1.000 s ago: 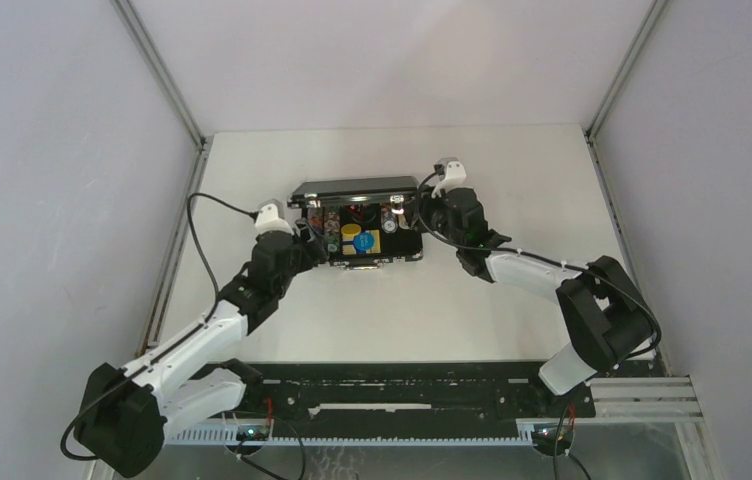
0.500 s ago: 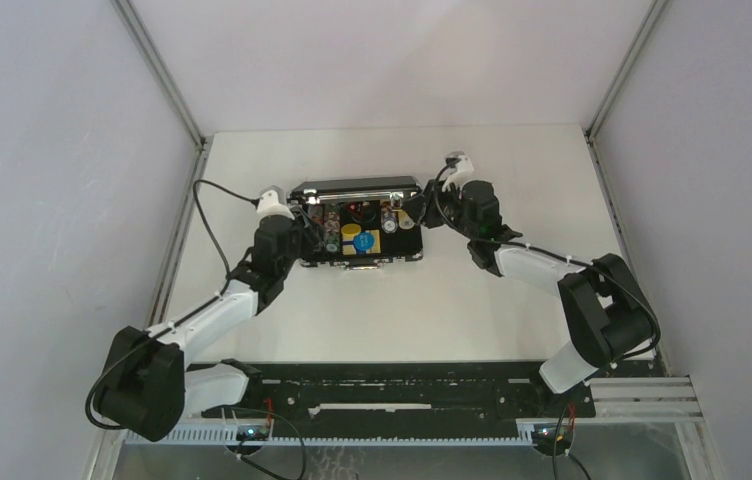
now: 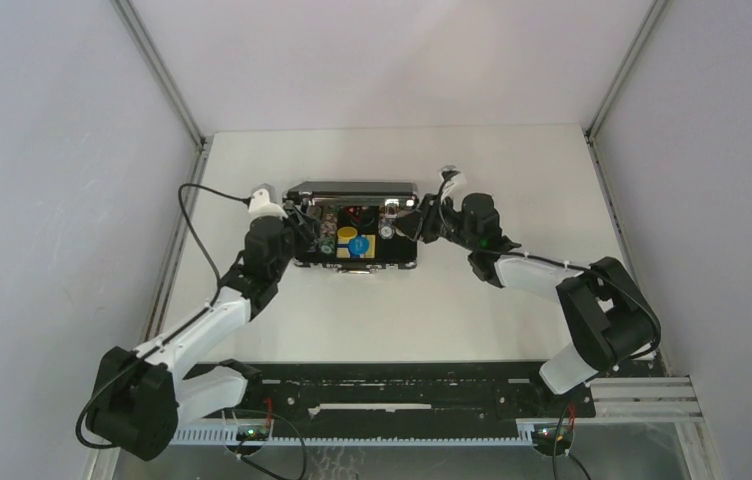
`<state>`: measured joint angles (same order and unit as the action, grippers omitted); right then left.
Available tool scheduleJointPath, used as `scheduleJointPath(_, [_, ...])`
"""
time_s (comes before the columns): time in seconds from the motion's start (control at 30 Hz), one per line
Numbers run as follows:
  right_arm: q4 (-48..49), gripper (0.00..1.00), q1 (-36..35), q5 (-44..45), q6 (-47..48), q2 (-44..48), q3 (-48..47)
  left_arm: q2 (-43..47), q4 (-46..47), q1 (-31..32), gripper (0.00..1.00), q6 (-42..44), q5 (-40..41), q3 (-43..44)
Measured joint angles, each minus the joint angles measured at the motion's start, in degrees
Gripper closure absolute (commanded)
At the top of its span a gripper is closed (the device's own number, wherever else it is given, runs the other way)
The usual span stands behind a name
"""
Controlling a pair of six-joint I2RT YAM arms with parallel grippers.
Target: Pack up texas hold em set
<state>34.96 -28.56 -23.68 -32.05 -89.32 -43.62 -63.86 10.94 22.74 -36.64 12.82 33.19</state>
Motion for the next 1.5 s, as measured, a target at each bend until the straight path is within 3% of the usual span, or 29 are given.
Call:
scheduleJointPath(0.47, [1.20,0.60,-7.13,4.20,-0.24,13.27,8.52,16.94,-4.61,0.00,0.54,-1.99,-1.73,-8.24])
scheduleJointPath(0.7, [-2.19,0.60,-9.22,10.10,1.46,15.91,9.31,19.17,-5.09,0.00,0.51,-2.93,-2.54,-8.98])
scheduleJointPath(0.8, [-4.17,0.64,-9.46,12.33,2.01,14.56,9.25,16.74,-5.07,0.00,0.50,-2.95,-2.56,-8.98])
scheduleJointPath(1.0, [-5.81,0.88,-9.97,14.67,2.05,7.96,8.68,10.36,-5.22,0.00,0.49,-2.86,-2.54,-8.83])
scheduleJointPath(1.17, [-5.53,1.00,-10.47,14.84,1.44,1.77,8.17,9.11,-5.51,0.00,0.49,-2.86,-2.54,-8.83])
scheduleJointPath(1.5, [-1.51,1.00,-11.98,14.40,-0.79,-7.26,8.00,6.29,-5.57,0.00,0.45,-2.84,-2.54,-8.79])
